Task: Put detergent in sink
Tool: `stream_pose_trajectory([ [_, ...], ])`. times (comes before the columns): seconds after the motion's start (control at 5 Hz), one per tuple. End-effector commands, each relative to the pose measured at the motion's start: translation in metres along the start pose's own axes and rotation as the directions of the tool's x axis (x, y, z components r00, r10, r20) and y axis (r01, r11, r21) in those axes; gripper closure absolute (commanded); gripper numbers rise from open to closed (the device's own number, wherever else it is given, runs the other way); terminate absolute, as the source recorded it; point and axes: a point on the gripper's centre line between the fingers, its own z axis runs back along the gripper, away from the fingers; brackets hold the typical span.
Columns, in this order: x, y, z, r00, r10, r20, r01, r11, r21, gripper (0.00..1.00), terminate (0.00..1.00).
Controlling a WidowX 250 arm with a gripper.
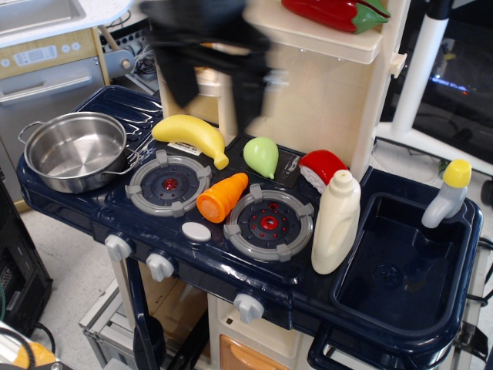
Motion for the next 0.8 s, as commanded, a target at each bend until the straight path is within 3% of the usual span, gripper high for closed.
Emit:
stream_pose_trajectory([
  [0.0, 0.041, -0.067, -0.008, 0.996, -0.042, 0.084, 0.037, 0.998, 0.058, 0.00, 0.00],
  [0.2, 0.052, -0.074, -0.034, 0.993, -0.025, 0.118, 0.023, 1.000, 0.022, 0.00, 0.00],
  [0.6, 0.054, -0.072, -0.047, 0.992, 0.003, 0.123, -0.004, 1.000, 0.010, 0.00, 0.00],
])
